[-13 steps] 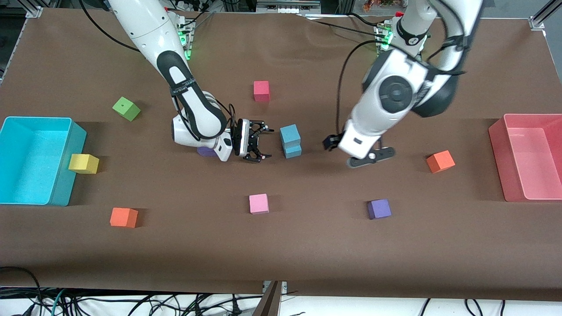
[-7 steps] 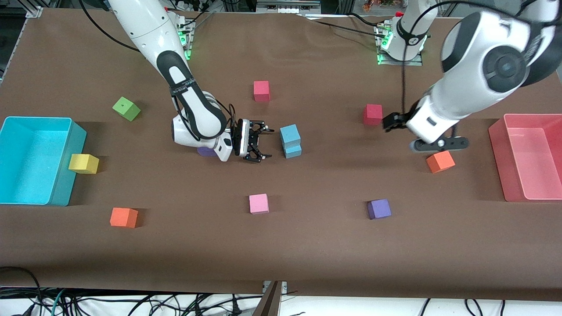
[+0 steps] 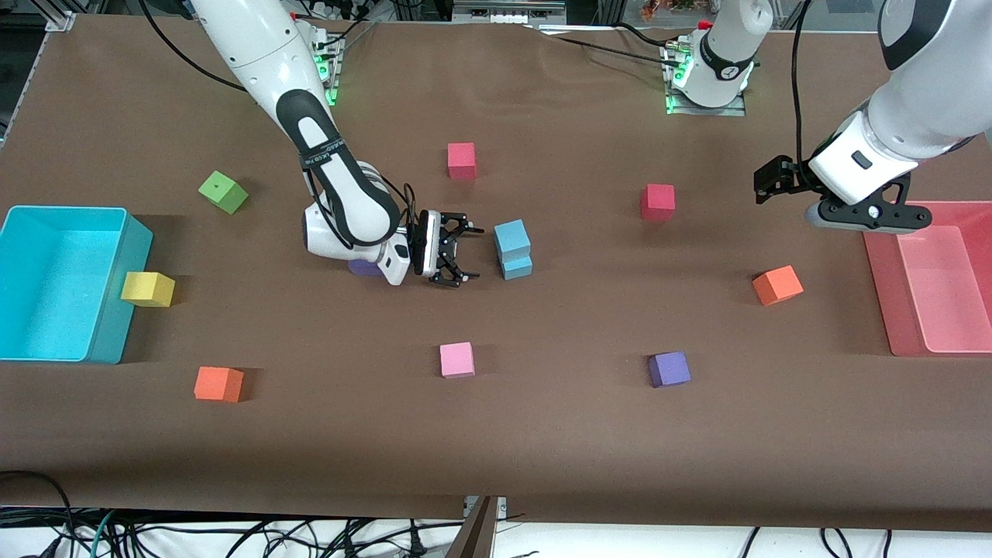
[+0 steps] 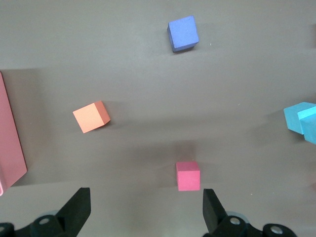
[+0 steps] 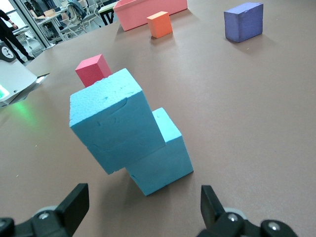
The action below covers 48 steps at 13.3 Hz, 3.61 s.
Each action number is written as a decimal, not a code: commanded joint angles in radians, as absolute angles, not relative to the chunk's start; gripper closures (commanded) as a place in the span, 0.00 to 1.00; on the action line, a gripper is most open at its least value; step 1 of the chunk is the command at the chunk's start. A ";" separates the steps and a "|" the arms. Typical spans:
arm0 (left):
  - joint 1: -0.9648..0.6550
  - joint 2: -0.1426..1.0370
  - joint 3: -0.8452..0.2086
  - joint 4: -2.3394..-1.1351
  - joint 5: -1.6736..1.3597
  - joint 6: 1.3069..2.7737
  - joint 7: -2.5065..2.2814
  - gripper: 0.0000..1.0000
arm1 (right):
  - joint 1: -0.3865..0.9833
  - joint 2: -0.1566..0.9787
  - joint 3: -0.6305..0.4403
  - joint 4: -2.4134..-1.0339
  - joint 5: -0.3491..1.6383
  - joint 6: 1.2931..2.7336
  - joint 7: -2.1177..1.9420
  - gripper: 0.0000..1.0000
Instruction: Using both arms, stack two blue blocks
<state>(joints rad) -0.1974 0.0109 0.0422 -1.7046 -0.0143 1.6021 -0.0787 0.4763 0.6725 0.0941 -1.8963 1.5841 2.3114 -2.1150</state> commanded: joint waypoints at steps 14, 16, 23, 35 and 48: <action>-0.147 -0.029 0.064 -1.763 0.005 1.589 -0.037 0.00 | 0.448 0.638 0.097 -1.891 1.591 2.303 -2.111 0.00; -0.147 -0.029 0.064 -1.764 -0.002 1.589 -0.044 0.00 | 0.440 0.618 0.086 -1.891 1.582 2.299 -2.100 0.00; -0.147 -0.031 0.061 -1.763 -0.006 1.588 -0.045 0.00 | 0.440 0.545 -0.197 -1.772 1.177 1.909 -1.690 0.00; -0.150 -0.014 0.058 -1.680 -0.006 1.594 -0.046 0.00 | 0.468 0.537 -0.446 -1.384 0.432 1.531 -0.636 0.00; -0.163 0.078 0.052 -1.572 0.009 1.574 -0.129 0.00 | 0.012 0.048 -0.002 -1.580 -0.094 1.589 -0.002 0.00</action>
<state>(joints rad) -0.1519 0.0590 0.0552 -1.6039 -0.0137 1.5989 -0.0807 0.0399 0.1046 -0.0295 -1.5161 -0.0928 1.6068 -0.0121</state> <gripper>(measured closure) 0.000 0.000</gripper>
